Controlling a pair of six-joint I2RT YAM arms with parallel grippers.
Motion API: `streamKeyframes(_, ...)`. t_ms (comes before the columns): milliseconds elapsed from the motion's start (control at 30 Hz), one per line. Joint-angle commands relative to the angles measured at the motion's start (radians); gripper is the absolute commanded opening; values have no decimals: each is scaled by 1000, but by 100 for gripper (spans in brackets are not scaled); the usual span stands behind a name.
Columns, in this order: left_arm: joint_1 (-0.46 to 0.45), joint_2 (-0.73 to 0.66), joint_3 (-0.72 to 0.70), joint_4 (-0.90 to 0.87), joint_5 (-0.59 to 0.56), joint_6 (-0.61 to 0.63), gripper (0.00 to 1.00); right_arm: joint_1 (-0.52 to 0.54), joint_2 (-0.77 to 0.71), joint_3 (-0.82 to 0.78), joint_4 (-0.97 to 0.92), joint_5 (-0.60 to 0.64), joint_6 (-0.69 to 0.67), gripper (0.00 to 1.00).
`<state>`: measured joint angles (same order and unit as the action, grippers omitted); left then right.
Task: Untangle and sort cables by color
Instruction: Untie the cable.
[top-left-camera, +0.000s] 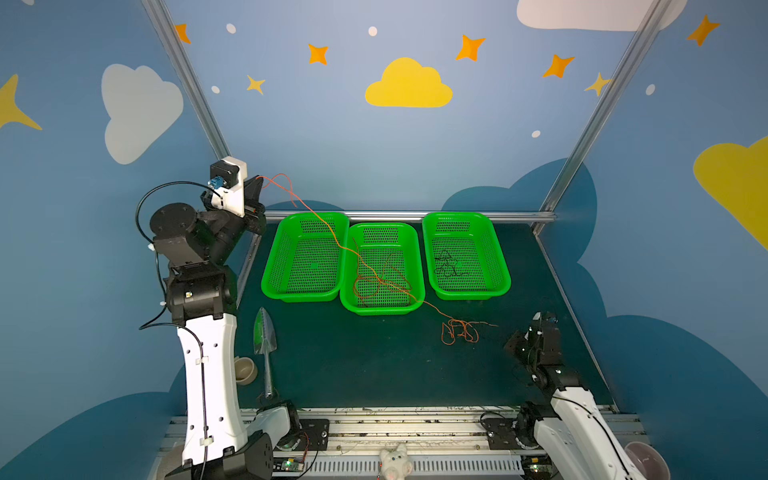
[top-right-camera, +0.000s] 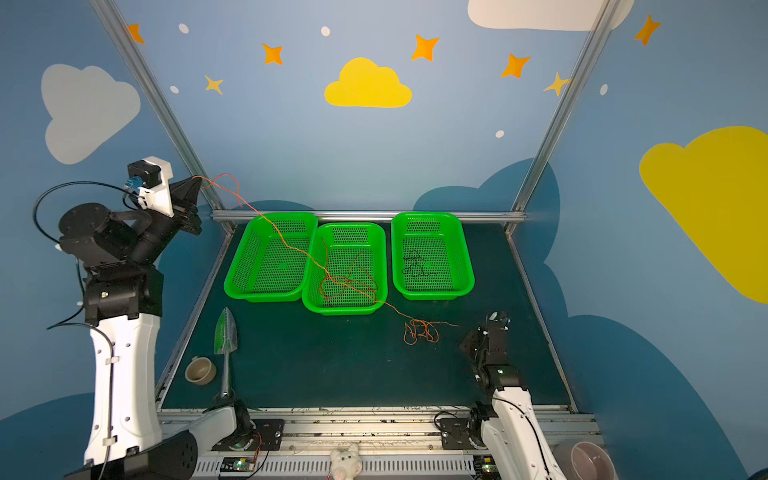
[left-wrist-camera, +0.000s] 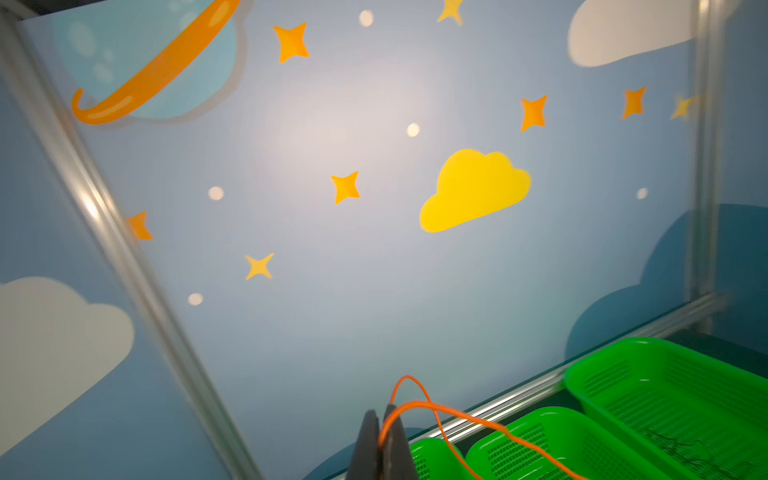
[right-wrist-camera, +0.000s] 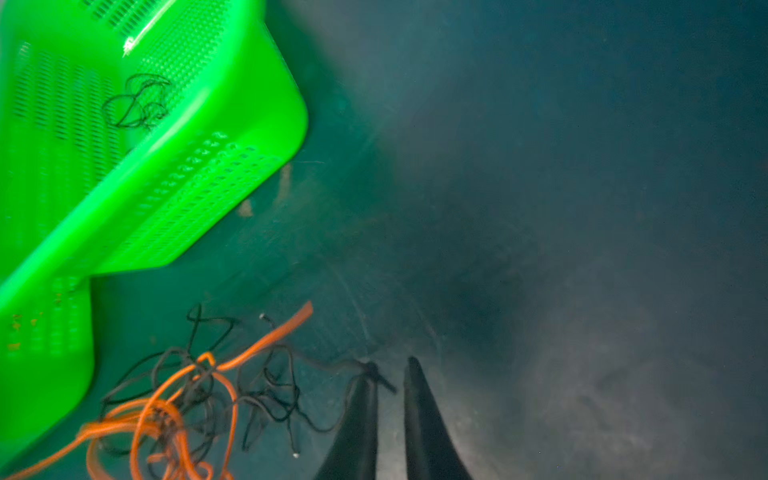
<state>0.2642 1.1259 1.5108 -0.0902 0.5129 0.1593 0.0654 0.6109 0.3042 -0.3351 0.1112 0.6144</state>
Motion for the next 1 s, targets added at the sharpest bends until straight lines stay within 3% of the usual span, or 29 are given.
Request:
streamKeyframes(0,-46,-20,-1,-25,171,-38,3,11,-81,-6,6,-38,-60,37)
streamKeyframes(233,-196,-71,-115,-7,147,-44,3,67,-216,4,118,-153,-218,62)
streamKeyframes(367,-284,-72,-132,-19,105,-11,3,138,-200,50,120,-141,-306,65)
streamKeyframes(567,-344,-59,-120,-17,66,0,3,192,-130,137,110,-166,-381,76)
streamKeyframes(667,-372,-54,-112,-19,58,5,3,198,-41,197,94,-255,-404,75)
streamKeyframes(867,-439,-46,-116,-23,43,19,3,235,94,254,180,-609,-485,72)
streamKeyframes(967,-467,-40,-112,-22,37,26,3,294,159,263,225,-675,-547,72)
